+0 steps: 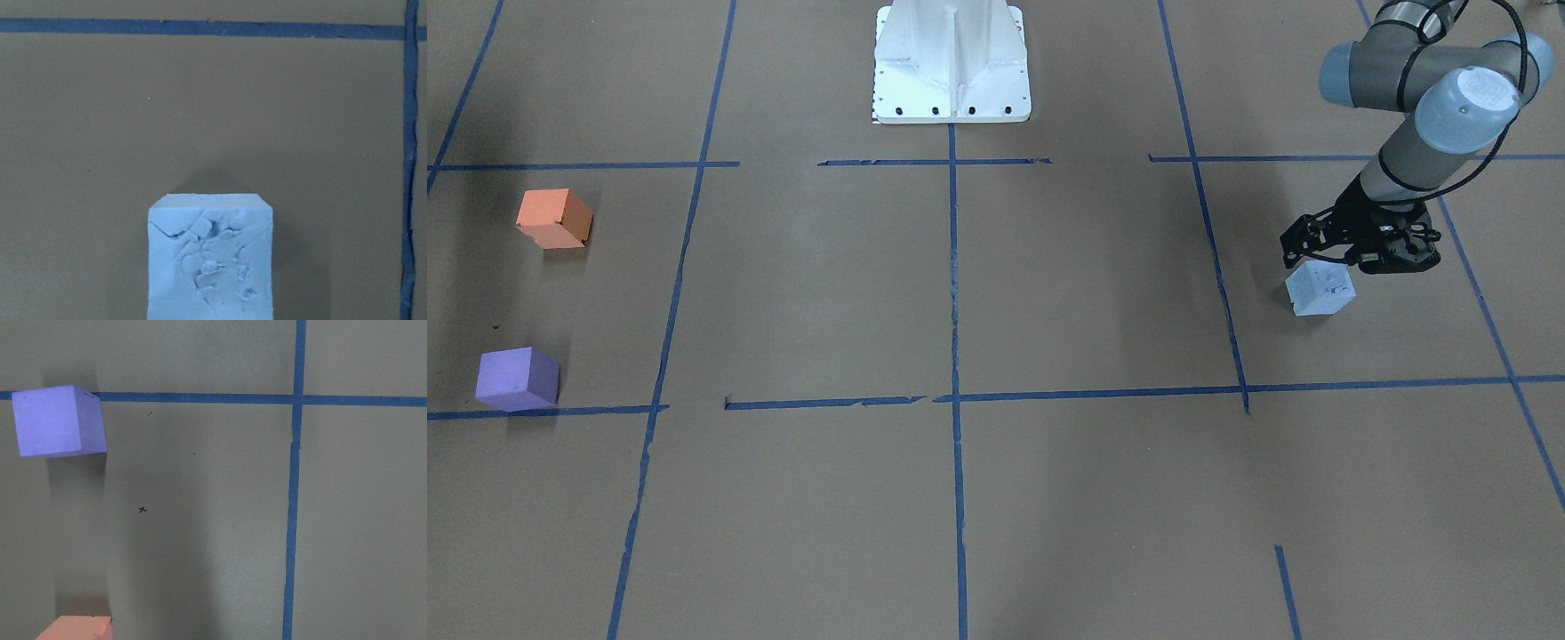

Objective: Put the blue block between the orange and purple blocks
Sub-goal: 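Lower the left gripper onto the light-blue cube and grasp it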

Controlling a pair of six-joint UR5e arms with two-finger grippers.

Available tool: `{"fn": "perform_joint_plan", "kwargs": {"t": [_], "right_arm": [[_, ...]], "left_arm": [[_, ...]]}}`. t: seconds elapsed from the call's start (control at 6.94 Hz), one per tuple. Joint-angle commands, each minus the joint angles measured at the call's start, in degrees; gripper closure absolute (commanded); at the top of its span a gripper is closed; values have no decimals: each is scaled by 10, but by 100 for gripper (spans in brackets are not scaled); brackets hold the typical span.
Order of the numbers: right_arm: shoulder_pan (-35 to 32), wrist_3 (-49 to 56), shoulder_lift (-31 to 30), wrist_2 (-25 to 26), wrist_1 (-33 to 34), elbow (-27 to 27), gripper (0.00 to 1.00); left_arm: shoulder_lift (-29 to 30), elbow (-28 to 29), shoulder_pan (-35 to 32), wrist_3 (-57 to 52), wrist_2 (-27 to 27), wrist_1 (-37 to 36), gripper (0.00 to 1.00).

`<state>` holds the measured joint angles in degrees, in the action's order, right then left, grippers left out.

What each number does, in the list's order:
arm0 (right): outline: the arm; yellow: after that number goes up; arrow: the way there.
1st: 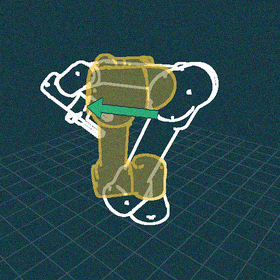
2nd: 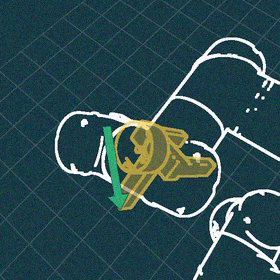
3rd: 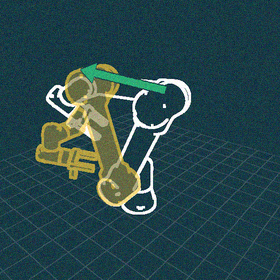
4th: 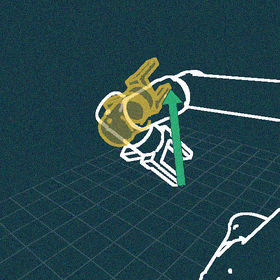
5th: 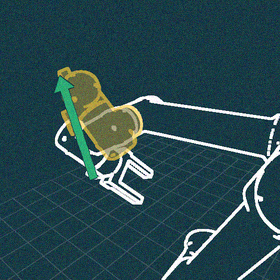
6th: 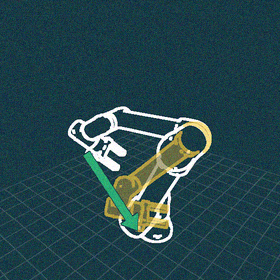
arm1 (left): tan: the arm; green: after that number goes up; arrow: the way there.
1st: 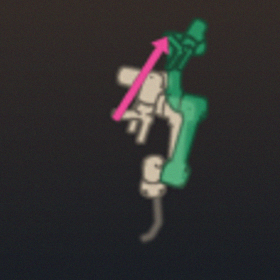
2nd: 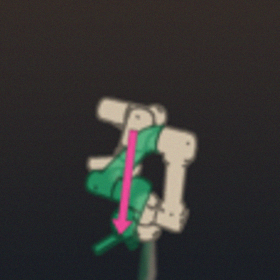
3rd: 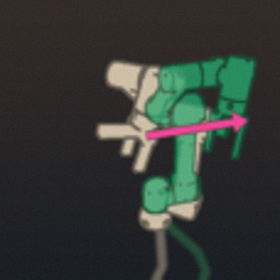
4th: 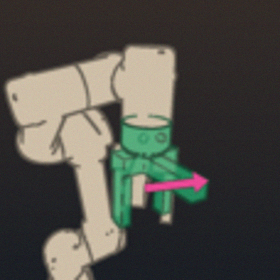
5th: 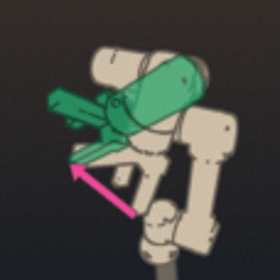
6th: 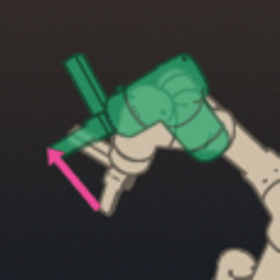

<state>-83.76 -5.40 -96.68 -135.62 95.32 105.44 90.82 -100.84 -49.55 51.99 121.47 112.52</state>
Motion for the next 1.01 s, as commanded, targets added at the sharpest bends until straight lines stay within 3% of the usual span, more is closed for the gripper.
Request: {"fn": "perform_joint_plan", "kwargs": {"t": [0.0,0.43,0.58,0.86], "right_arm": [[0,1,0,0,-7,-1,0],[0,1,0,0,-8,0,0],[0,1,0,0,-8,0,0],[0,1,0,0,-8,1,0]], "left_arm": [[21,27,1,-4,-2,0,0],[40,60,1,-31,-5,1,3],[41,65,1,-32,-5,1,16],[69,53,-5,-22,-11,-1,79]]}}
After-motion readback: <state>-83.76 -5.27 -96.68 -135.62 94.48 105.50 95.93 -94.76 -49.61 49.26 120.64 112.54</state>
